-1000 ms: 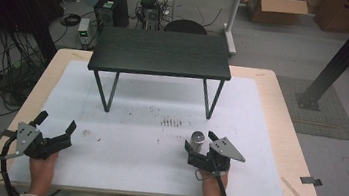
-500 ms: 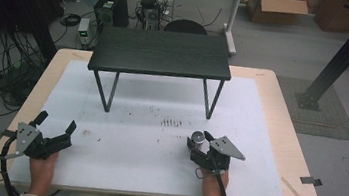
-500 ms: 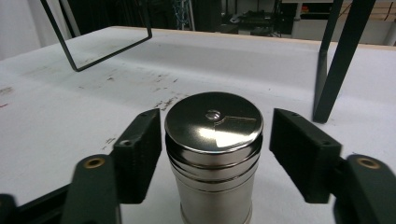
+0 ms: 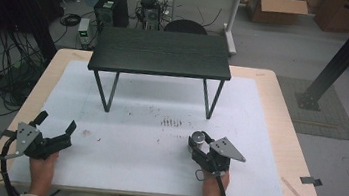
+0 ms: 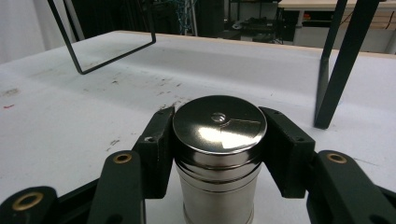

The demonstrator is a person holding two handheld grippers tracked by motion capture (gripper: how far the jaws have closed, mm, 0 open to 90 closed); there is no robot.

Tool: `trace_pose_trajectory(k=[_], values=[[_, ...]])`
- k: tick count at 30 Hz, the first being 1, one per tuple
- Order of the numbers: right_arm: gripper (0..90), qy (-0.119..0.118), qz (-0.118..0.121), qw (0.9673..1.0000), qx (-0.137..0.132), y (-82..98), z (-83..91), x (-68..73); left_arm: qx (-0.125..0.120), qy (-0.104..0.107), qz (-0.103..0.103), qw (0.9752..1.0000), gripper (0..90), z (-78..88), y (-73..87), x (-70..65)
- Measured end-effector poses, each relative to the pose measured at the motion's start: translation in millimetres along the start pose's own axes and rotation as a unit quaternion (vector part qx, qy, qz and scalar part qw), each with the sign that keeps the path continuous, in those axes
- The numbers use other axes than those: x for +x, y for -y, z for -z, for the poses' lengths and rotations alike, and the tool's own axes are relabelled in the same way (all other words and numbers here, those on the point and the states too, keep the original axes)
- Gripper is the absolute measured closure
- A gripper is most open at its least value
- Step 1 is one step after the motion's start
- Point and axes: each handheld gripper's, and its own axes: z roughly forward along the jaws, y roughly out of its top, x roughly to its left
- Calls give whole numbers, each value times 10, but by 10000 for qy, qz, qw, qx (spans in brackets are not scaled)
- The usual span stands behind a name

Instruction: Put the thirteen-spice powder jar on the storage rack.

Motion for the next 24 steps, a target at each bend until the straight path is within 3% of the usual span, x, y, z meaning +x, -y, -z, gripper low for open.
trace_pose_trajectory(k=[12, 24], values=[[485, 15, -43, 9998, -168, -82, 71, -18, -3, 1, 0, 10000, 7, 1, 1, 0], [485, -143, -32, 9989, -448, -351, 142, 15, -3, 1, -4, 10000, 7, 1, 1, 1]])
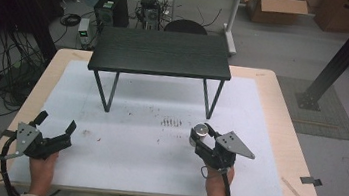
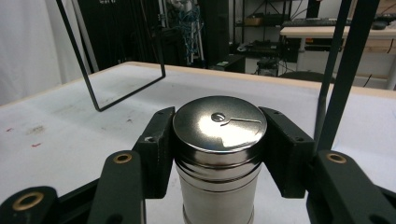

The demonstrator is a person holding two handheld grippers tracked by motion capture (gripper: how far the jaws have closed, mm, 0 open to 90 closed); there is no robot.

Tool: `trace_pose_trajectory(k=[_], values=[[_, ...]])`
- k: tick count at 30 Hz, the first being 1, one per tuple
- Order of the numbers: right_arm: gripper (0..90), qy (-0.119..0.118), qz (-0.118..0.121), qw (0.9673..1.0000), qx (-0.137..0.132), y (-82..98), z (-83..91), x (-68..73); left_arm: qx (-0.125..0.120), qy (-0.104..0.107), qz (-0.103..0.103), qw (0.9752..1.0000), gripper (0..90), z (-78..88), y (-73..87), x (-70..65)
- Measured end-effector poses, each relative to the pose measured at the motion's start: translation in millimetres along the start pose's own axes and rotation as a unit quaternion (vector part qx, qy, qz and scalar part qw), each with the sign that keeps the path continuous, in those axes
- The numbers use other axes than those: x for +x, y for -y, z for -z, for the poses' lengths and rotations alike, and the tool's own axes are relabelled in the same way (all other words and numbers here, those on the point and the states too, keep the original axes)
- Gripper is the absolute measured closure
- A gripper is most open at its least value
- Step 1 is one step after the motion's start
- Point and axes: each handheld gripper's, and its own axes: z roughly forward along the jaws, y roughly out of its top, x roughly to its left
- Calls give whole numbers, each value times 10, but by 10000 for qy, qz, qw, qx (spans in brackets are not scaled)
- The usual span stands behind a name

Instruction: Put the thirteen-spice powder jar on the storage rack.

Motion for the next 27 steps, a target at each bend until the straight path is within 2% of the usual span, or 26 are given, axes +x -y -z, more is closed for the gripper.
trace_pose_trajectory(k=[4, 27], values=[[485, -47, 37, 10000, -32, -72, 7, 16, -4, 1, 7, 10000, 8, 0, 0, 0], [487, -405, 367, 9976, -422, -743, -19, 151, -5, -1, 13, 10000, 7, 1, 0, 1]])
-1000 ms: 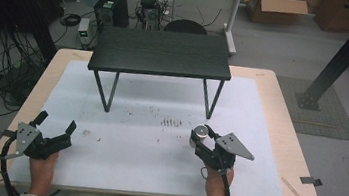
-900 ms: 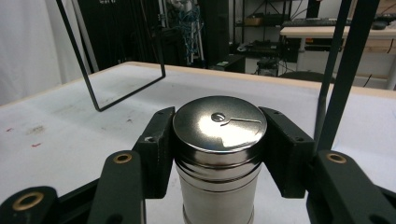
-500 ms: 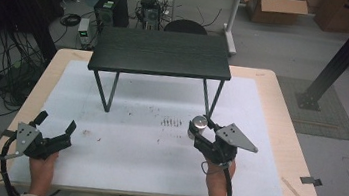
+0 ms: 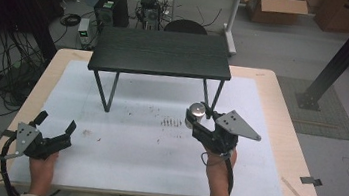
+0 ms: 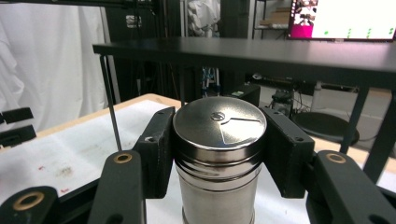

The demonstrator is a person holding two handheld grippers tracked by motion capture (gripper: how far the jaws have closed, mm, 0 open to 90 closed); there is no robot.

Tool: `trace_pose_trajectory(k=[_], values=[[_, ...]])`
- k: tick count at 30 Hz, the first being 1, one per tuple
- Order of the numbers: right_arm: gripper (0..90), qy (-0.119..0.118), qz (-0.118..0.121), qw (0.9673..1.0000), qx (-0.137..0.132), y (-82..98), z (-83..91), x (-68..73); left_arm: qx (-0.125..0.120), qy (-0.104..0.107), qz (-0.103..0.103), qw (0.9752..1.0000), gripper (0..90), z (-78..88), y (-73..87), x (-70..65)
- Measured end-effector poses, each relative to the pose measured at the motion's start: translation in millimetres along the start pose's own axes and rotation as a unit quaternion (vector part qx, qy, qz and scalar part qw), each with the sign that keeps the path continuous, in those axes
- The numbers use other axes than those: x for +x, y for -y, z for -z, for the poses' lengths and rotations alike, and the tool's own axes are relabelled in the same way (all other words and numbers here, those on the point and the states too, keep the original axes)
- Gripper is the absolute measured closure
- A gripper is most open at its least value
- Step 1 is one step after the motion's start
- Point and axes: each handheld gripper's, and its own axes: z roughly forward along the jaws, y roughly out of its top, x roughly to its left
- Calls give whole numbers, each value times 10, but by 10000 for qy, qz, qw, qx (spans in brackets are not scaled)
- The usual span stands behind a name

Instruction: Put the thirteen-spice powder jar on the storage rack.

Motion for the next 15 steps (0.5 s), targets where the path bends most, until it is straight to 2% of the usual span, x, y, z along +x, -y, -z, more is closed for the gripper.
trace_pose_trajectory(k=[15], values=[[488, -160, 114, 9996, -218, -351, -125, 27, 1, 1, 2, 10000, 8, 0, 0, 1]])
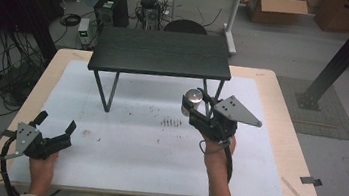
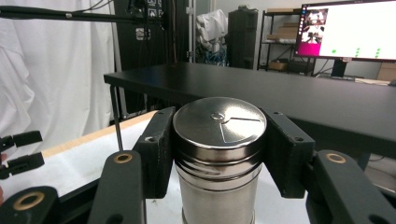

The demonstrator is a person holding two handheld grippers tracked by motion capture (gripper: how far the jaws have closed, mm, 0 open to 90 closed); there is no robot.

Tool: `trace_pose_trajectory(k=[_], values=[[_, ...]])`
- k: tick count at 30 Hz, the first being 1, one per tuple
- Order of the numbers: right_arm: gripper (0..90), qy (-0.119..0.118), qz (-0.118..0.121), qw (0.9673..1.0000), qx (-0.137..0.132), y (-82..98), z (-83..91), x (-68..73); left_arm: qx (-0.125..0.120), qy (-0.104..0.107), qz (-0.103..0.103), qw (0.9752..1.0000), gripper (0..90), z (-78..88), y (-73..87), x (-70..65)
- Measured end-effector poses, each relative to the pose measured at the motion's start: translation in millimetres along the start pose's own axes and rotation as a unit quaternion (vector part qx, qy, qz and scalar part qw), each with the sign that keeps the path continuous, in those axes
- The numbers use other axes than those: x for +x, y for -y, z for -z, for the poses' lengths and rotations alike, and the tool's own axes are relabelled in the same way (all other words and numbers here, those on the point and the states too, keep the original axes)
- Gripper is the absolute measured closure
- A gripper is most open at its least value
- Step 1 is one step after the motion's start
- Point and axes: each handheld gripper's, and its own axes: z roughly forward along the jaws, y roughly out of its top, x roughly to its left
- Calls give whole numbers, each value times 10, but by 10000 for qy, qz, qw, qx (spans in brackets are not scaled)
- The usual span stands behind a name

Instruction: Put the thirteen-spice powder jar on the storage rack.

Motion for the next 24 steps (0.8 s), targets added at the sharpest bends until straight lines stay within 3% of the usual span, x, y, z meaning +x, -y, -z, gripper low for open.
trace_pose_trajectory(k=[24], values=[[488, -135, 71, 9994, -317, -469, -248, -86, -1, 1, -3, 10000, 8, 0, 0, 0]])
